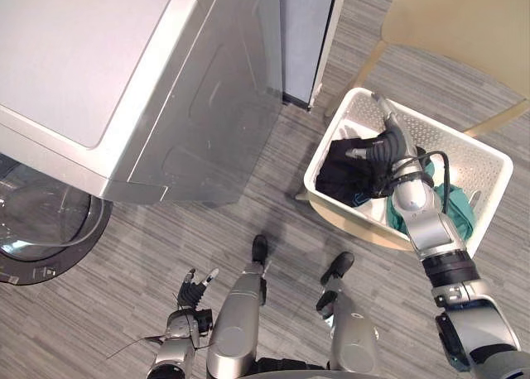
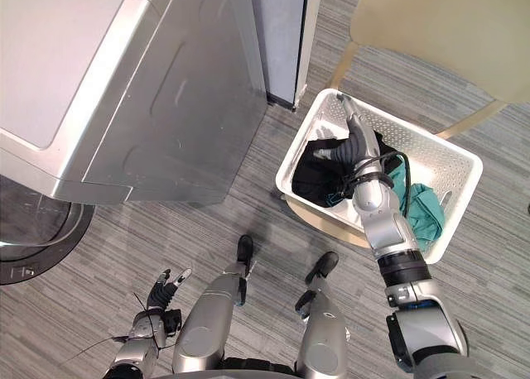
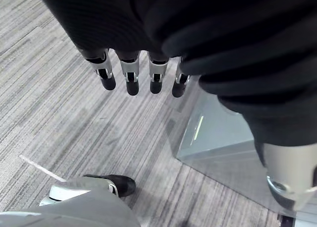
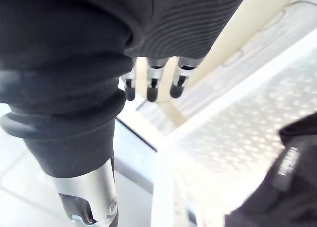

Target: Pick up the laundry basket with both hands and put the clothes into the washing machine.

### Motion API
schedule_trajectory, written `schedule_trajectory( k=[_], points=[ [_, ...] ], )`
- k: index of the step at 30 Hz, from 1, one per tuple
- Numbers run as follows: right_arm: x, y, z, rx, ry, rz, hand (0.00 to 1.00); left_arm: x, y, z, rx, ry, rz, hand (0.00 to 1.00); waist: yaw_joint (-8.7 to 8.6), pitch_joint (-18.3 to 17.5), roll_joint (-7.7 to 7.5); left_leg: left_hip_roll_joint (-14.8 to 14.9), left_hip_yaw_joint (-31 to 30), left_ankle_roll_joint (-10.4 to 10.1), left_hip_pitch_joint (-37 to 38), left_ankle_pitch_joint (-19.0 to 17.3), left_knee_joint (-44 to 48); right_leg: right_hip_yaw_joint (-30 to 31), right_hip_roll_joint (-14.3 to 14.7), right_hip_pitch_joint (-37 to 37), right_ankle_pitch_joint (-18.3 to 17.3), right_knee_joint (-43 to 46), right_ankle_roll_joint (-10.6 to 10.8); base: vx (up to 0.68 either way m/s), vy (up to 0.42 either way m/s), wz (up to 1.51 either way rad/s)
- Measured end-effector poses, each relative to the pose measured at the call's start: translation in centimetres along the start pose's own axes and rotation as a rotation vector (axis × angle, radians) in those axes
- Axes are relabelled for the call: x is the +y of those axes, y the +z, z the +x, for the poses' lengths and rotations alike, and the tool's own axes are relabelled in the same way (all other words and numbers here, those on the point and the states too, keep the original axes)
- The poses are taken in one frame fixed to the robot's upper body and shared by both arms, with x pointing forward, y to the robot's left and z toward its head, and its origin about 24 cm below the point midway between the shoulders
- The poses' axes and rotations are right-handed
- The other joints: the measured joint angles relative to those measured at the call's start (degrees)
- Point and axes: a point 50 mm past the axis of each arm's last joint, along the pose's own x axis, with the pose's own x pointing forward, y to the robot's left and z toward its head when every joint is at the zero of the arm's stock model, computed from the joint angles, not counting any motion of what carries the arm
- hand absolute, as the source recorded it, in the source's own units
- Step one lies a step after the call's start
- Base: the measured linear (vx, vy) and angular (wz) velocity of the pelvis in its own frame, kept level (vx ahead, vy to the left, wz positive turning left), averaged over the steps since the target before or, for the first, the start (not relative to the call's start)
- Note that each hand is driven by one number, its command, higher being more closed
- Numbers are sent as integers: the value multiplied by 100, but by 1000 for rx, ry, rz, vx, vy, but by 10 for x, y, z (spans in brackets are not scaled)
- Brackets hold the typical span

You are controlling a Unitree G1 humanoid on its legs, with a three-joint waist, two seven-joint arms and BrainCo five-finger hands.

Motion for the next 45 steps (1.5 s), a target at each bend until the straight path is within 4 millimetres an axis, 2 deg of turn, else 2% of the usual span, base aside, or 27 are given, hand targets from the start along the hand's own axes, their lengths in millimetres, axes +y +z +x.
schedule_trajectory(
  k=[7, 11, 15, 23, 27, 29, 33, 35, 36, 37, 40, 45],
  points=[
    [14, -14, -20, 63, 50, 19, 0, 6, -1, 1, 8, 20, 14, 0, -37, -141, -204, -7, 87, -5, 52, 36, -63, 68, 4, -3, 25, -46, 35, 11, 14, -3],
    [17, -20, -24, 88, 79, 15, 0, 11, -6, 1, 29, 37, 26, 0, -179, -205, -278, -21, 108, -4, 63, 37, -62, 93, -10, -6, 44, -60, 53, 12, 28, -3],
    [26, -44, -38, 194, 125, -3, 0, 12, -11, 0, 55, 42, 32, 0, -166, -343, -279, -20, 102, -3, 62, 37, -68, 92, -6, -6, 49, -74, 59, 0, 0, 0],
    [33, -71, -48, 321, 168, -26, 0, 12, -11, 0, 55, 43, 31, 0, -166, -343, -277, -37, 85, 22, 18, 64, -68, 83, -15, -28, 68, -75, 73, 0, 7, 1],
    [38, -81, -45, 378, 195, -45, 0, 12, -11, 0, 51, 43, 29, 0, -156, -341, -274, -58, 34, 26, -117, 71, -35, 75, -25, -142, 95, -75, 75, 1, 8, 1],
    [42, -84, -36, 396, 224, -72, 0, 11, -9, 0, 43, 37, 27, 0, -139, -340, -270, -61, -27, 27, -263, 72, 30, 28, -25, -226, 104, -75, 73, 3, 25, 11],
    [36, -92, -16, 443, 244, -137, 0, 10, -6, 0, 27, 34, 13, 0, -66, -308, -210, -74, -162, 27, -471, 71, 163, -104, -22, -283, 122, -73, 51, -10, 13, 16],
    [23, -101, -9, 487, 230, -181, 0, 5, -3, 0, 10, 20, 11, 0, 42, -262, -128, -79, -182, 27, -562, 71, 219, -118, -23, -332, 142, -71, 37, -42, 19, 12],
    [5, -110, -3, 536, 203, -223, 0, -1, 0, 0, -5, 9, 10, 0, 133, -196, 8, -87, -217, 28, -681, 73, 262, -196, -29, -382, 151, -60, 29, -72, 22, 19],
    [-3, -115, -2, 569, 190, -242, 0, -3, -1, -1, -6, 7, 3, 0, 186, -168, 75, -87, -235, 30, -776, 74, 310, -227, -29, -440, 151, -38, 28, -72, 22, 22],
    [-13, -125, -4, 644, 166, -241, 0, -5, -3, -2, 3, 5, -2, 0, 232, -95, 216, -102, -366, 43, -980, 115, 356, -367, -20, -538, 151, -27, 27, -57, 6, 21],
    [-15, -132, -11, 684, 133, -250, 0, -7, -3, -2, 1, 4, -8, 0, 330, -82, 240, -118, -400, 45, -1120, 114, 413, -389, -29, -641, 151, -7, 26, -8, 2, 3]
  ],
)
